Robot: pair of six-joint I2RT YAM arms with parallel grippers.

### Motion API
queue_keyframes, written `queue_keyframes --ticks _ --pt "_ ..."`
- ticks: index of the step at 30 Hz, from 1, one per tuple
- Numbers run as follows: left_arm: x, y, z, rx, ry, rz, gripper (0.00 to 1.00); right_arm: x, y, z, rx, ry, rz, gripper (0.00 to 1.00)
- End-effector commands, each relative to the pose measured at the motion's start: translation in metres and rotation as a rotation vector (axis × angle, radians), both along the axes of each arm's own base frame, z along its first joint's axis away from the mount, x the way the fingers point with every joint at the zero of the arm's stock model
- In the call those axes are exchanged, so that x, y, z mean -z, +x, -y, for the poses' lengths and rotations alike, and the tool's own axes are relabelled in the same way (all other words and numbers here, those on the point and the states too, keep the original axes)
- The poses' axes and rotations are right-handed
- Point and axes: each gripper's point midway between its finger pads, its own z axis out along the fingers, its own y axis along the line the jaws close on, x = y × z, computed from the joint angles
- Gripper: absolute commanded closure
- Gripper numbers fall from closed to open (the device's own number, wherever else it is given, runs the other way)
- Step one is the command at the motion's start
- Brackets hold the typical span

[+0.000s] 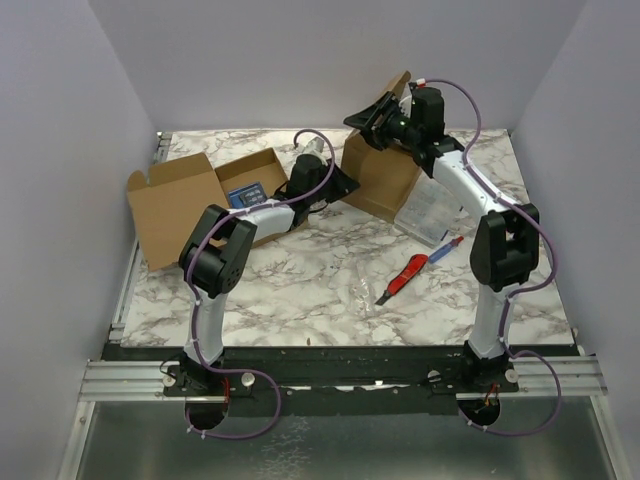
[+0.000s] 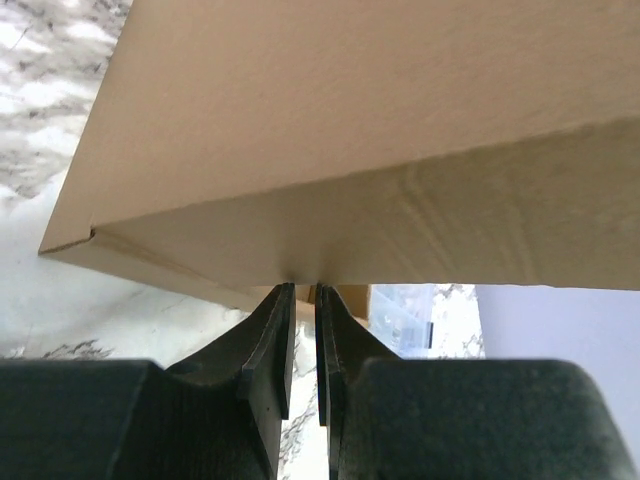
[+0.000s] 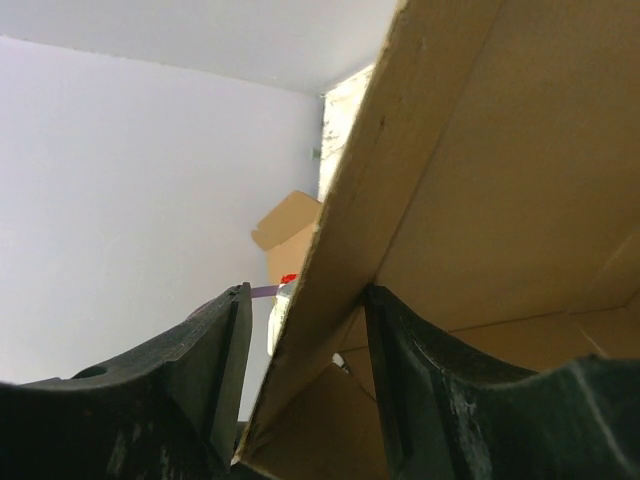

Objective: Unpack the express box
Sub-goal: Adjust the express box at the center of the board.

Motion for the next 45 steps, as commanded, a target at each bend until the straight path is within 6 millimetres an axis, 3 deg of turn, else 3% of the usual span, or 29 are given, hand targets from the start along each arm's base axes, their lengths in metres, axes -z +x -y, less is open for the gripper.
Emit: queue_keyframes --ticks 1,5,9,16,22,27,34,45 --pt "0.021 -0.003 -0.006 -0.045 0.039 -0.005 0.80 0.002 -0.009 0.013 0.046 -0.073 0.021 0.43" --pt "0.035 -0.005 -0.005 -0.038 0.062 -0.016 0.80 0.006 -0.015 0.025 0.074 -0.100 0.035 0.42" --pt "0.036 -0.005 -0.002 -0.040 0.068 -0.008 0.80 0.008 -0.019 0.025 0.052 -0.103 0.034 0.42" --pt "-0.002 0.005 0.006 -0.027 0.033 0.073 0.80 -0.006 -0.013 0.012 0.000 -0.056 0.057 0.43" --pt "-0.009 0.011 0.012 -0.016 0.012 0.084 0.79 -0.010 -0.007 0.003 -0.029 -0.042 0.051 0.43" --pt "0.002 0.017 0.014 -0.027 0.022 0.075 0.79 -0.003 -0.004 0.002 -0.028 -0.044 0.038 0.42" --pt "0.034 0.017 0.013 -0.029 0.056 0.030 0.79 0.003 -0.007 0.005 -0.018 -0.050 0.032 0.43" --pt "0.016 0.033 0.021 -0.041 0.028 0.094 0.78 0.003 -0.009 0.004 -0.028 -0.049 0.024 0.43"
